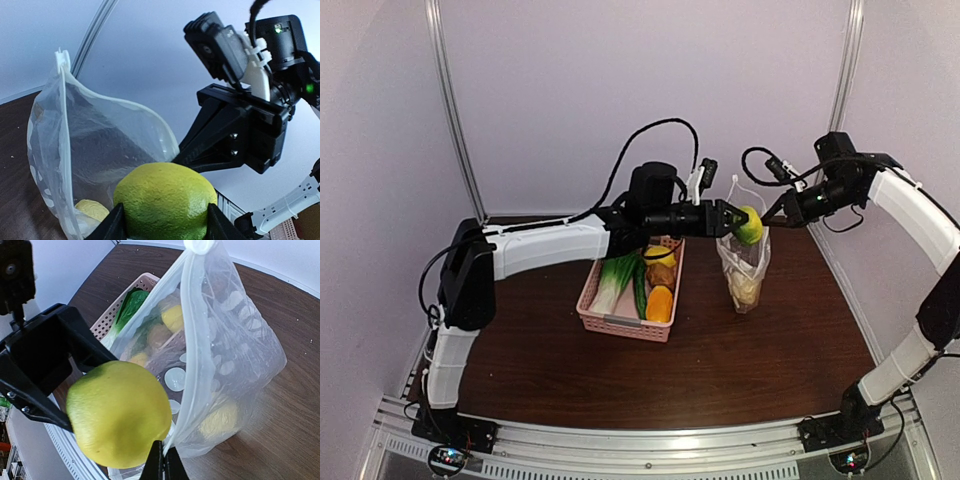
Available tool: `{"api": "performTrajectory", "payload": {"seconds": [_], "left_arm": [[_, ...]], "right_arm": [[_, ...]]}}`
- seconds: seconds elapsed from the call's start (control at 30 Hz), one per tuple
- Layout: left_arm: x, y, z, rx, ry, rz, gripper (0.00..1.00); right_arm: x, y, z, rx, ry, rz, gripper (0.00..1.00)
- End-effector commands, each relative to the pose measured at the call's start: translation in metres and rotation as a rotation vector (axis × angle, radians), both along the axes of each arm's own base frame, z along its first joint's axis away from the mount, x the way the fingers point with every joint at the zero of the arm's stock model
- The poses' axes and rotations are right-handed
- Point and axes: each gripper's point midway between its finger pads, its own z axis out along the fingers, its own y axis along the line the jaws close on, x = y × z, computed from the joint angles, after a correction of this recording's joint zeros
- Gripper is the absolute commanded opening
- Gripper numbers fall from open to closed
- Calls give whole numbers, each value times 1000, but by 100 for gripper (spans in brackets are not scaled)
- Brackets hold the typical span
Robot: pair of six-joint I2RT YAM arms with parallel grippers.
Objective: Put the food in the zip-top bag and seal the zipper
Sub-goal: Place the fake fruit in the zipper food storage bag, then pick up the fake vegetable from the bin.
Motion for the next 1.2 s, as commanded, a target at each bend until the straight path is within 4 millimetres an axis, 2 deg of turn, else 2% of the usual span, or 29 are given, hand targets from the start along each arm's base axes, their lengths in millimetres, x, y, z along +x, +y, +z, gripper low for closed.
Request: {"api": "performTrajectory", "payload": {"seconds": [0.0, 0.17, 0.2, 0.33, 0.4, 0.53, 0.73, 0.83, 0.9, 1.03, 1.1, 1.17], "left_arm": [[13, -6, 2, 19, -13, 67, 33], [24, -15, -27, 63, 39, 115, 33], [24, -19, -31, 71, 47, 115, 36], [28, -26, -39, 116, 43, 136, 68], [30, -24, -28, 117, 6, 147, 74], [30, -5, 14, 130, -126, 191, 85], [-11, 31, 85, 31, -330, 114, 88], [-16, 60, 97, 45, -375, 168, 89], [-6, 78, 84, 125, -349, 225, 89], [25, 120, 28, 345, -221, 348, 88], [43, 148, -6, 445, -154, 437, 85], [49, 165, -38, 526, -99, 466, 84]], "right_arm": [[-6, 11, 19, 63, -3, 32, 0], [-10, 16, 20, 94, 14, 56, 0], [-10, 16, 20, 99, 14, 58, 0], [-8, 15, 25, 100, -4, 50, 0], [-6, 11, 25, 95, -8, 38, 0], [3, -4, 21, 86, -4, -1, 0], [19, -28, 9, 61, -24, -66, 0], [30, -43, 8, 35, -55, -108, 0], [39, -54, 17, 17, -95, -142, 0], [44, -63, 31, -23, -171, -169, 0], [43, -61, 28, -12, -175, -165, 0], [42, -58, 16, 21, -159, -165, 0]]}}
